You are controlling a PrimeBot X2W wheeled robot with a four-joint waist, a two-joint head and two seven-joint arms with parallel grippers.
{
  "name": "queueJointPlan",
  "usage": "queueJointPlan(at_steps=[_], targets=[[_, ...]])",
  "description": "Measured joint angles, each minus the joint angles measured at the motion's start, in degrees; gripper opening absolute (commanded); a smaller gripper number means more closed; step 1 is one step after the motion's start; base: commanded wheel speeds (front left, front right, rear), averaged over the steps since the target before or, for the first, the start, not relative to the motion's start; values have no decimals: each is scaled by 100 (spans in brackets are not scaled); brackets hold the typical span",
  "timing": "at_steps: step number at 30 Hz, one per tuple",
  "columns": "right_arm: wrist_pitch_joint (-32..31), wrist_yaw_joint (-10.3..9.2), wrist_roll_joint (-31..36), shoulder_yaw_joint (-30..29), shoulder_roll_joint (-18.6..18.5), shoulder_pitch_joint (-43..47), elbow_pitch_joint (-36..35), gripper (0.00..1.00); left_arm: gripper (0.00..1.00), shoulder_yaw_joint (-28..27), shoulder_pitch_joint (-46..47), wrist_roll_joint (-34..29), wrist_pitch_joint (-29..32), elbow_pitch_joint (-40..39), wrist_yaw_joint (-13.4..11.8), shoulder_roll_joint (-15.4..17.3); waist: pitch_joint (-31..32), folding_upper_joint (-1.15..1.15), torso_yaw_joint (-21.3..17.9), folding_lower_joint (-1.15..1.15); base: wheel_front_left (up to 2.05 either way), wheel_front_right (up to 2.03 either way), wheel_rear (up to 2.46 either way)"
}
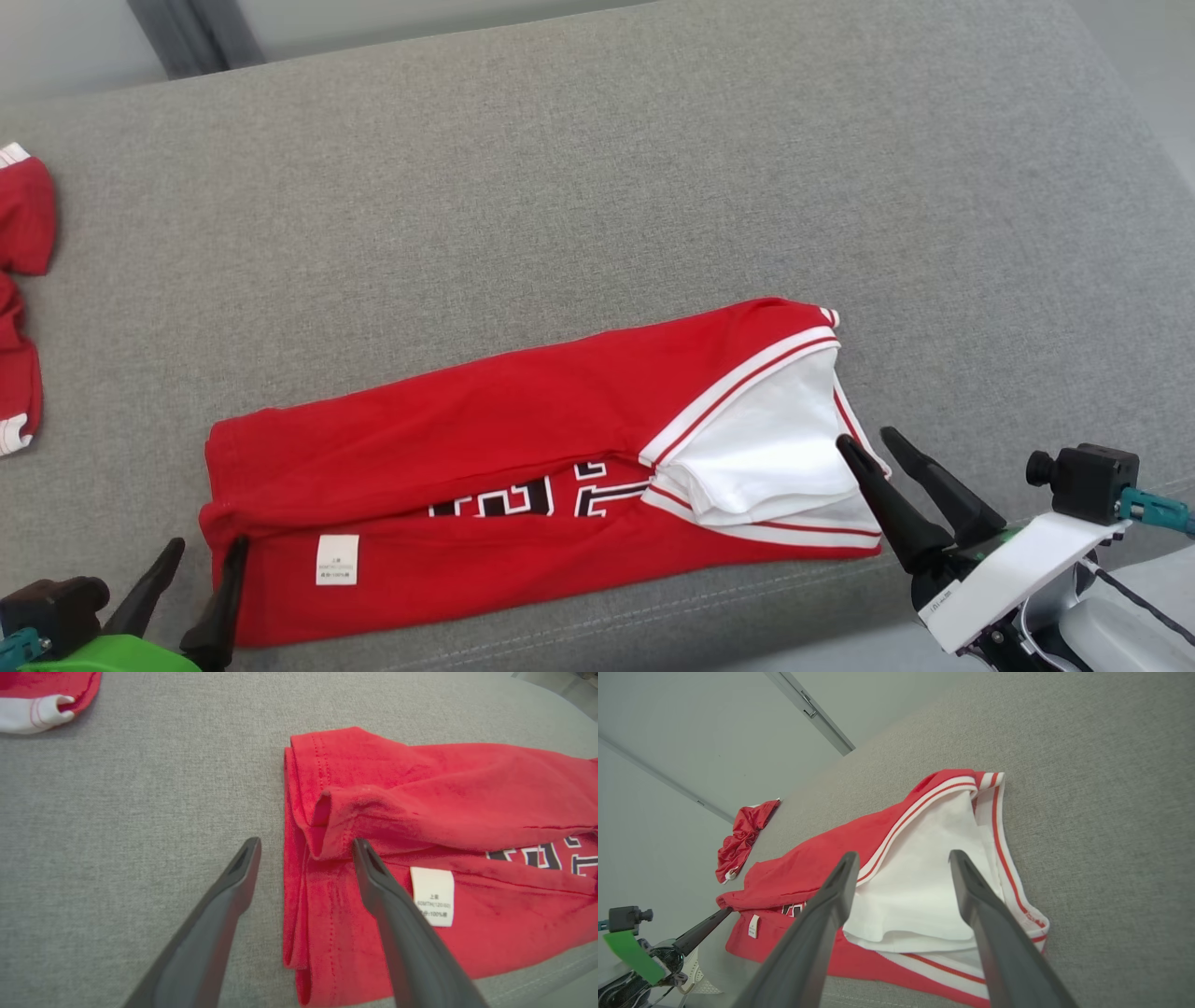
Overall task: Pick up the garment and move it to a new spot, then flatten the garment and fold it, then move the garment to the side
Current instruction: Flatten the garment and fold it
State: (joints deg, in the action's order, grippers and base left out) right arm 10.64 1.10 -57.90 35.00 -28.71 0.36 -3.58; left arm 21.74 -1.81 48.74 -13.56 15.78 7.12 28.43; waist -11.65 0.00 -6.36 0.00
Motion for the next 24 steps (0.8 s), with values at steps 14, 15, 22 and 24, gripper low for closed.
queueJointPlan(at_steps=[14,15,22,24], targets=[[101,-29,0,-111,-10,186,224,100,100,-78,-116,149,31,420,0,-224,371,0,45,0,0,0,0],[126,-47,2,-130,-15,216,236,100,100,-114,-163,151,27,422,0,-244,411,0,51,0,0,0,0],[261,-368,307,-488,-102,395,396,100,100,-382,-326,147,-68,314,-16,-354,679,0,111,0,0,0,0],[302,-436,471,-552,-133,398,417,100,100,-441,-336,100,-69,193,-16,-411,732,0,139,0,0,0,0]])
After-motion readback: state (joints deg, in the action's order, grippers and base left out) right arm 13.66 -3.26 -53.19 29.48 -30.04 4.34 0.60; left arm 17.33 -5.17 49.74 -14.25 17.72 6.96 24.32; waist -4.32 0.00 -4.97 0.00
